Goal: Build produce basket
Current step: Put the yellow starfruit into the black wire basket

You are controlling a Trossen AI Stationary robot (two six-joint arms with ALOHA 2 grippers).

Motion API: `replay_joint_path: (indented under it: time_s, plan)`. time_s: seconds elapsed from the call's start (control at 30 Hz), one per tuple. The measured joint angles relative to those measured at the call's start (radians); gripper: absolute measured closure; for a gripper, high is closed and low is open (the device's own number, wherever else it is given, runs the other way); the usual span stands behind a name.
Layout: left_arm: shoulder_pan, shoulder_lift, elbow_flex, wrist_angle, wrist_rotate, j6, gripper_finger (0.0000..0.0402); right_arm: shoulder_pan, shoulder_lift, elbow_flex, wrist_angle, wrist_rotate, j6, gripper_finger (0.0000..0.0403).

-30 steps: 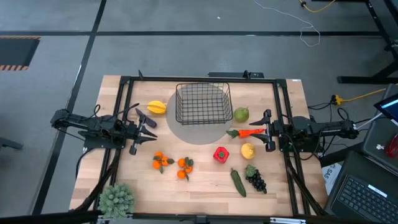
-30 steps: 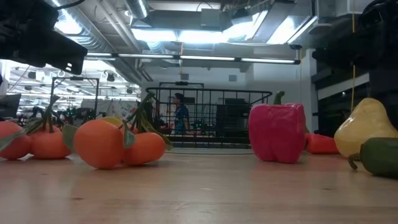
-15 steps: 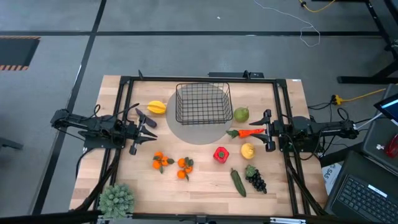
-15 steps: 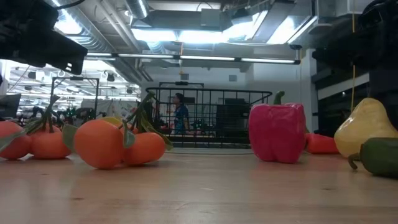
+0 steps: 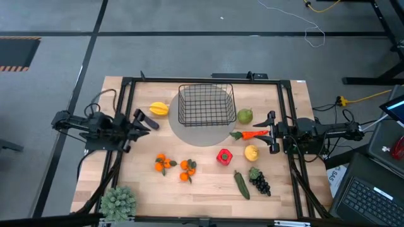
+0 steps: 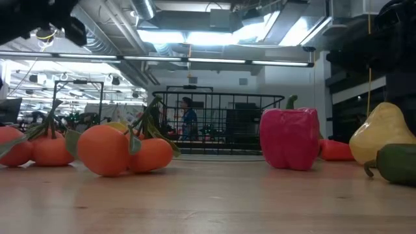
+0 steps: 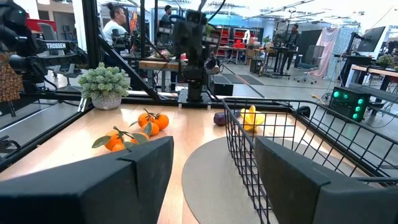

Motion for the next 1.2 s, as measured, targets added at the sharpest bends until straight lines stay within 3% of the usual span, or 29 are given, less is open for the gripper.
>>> replay_joint_path:
  time_s: [0.17, 0.4, 0.67, 0.77, 1.2]
  plan:
    - [0.0, 0.0, 0.0, 0.006, -0.021, 0.046, 0.036, 0.0, 0.0, 0.0, 0.0, 0.0, 0.0, 0.0177]
    - [0.001, 0.0, 0.0, 0.009, -0.251, 0.267, 0.036, 0.0, 0.0, 0.0, 0.0, 0.0, 0.0, 0.0177]
    - [0.0, 0.0, 0.0, 0.131, -0.152, 0.287, 0.036, 0.0, 0.0, 0.0, 0.0, 0.0, 0.0, 0.0177]
    - [0.001, 0.0, 0.0, 0.203, -0.151, 0.288, 0.036, 0.0, 0.0, 0.0, 0.0, 0.0, 0.0, 0.0177]
    - [0.0, 0.0, 0.0, 0.224, -0.18, 0.361, 0.036, 0.0, 0.0, 0.0, 0.0, 0.0, 0.0, 0.0177]
